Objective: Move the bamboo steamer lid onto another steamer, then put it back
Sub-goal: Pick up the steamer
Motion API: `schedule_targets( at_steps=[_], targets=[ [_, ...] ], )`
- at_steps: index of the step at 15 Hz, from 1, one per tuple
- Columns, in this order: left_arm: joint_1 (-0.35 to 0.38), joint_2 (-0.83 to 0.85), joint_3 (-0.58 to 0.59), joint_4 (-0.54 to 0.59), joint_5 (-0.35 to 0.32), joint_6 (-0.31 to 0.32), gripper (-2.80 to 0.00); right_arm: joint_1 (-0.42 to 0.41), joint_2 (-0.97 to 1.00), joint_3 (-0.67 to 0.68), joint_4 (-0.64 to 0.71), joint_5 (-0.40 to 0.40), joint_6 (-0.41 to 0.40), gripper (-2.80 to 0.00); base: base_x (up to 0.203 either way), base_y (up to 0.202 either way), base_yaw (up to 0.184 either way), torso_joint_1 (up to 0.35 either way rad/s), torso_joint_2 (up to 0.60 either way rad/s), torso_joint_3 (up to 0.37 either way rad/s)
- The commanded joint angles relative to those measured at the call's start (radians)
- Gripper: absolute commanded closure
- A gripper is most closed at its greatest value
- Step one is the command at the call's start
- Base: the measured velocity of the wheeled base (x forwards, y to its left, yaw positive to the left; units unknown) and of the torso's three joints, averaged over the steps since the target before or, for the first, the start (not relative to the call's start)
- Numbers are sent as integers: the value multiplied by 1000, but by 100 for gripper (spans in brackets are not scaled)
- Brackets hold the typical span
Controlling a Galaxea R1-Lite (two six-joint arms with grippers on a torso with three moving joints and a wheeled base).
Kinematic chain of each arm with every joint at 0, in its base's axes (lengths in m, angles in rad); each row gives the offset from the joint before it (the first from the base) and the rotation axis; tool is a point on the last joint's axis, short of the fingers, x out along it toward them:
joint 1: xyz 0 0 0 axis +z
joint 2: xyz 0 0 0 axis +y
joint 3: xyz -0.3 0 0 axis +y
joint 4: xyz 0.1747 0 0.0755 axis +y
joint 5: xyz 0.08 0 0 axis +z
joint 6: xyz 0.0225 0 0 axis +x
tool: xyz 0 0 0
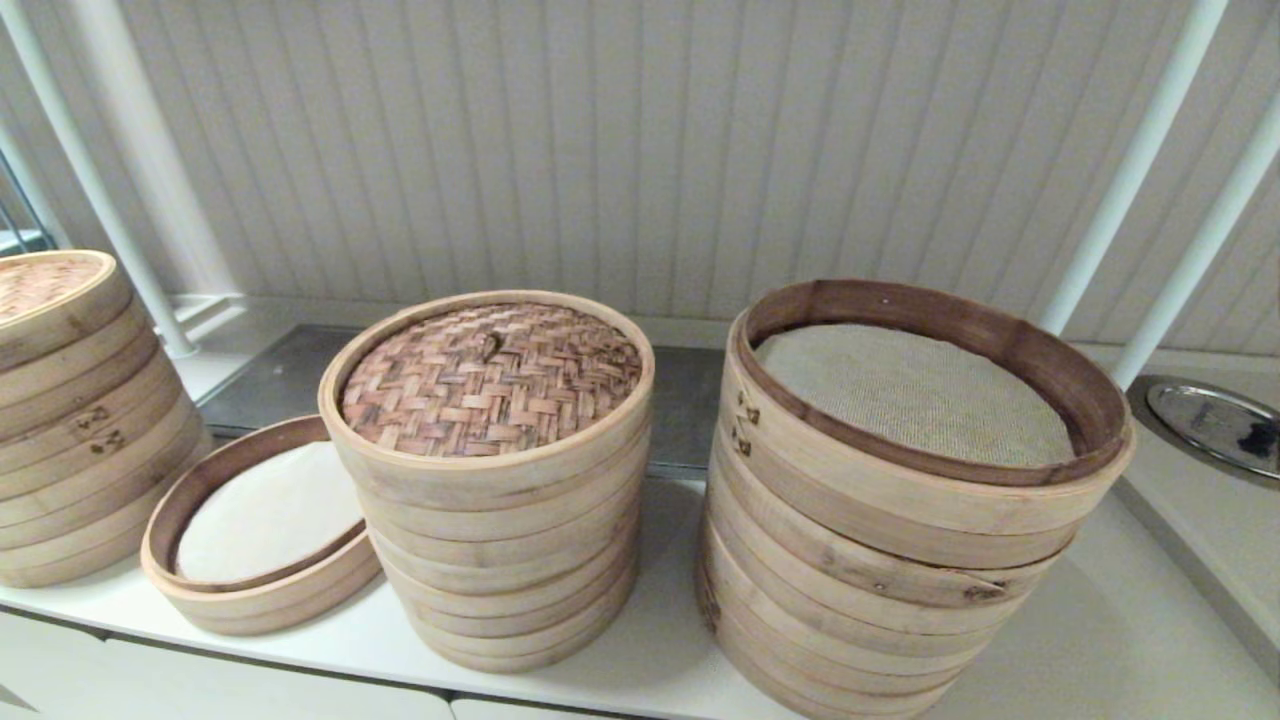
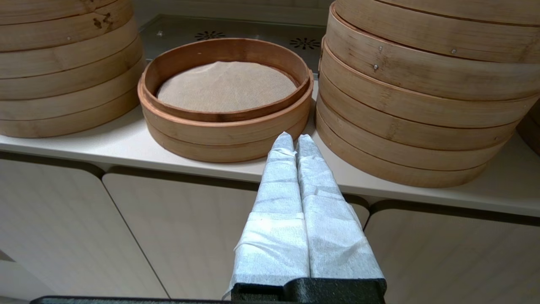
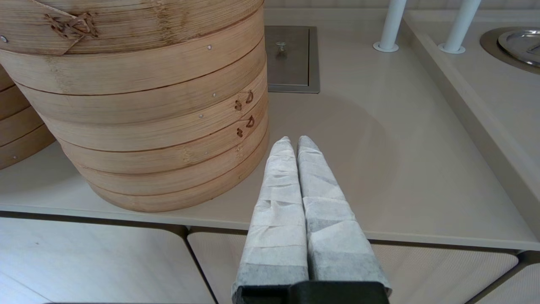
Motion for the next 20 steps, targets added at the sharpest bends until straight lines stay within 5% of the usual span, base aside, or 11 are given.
schedule_targets(
  at_steps=[1, 20],
  targets=[
    [0, 1, 0, 0, 0, 1, 0, 0, 1, 3, 0, 0, -1, 0, 0, 0, 0, 0, 0, 0],
    [1, 0, 0, -5, -2, 26, 0, 1, 0, 3, -2, 0, -3, 0, 0, 0, 0, 0, 0, 0]
  ],
)
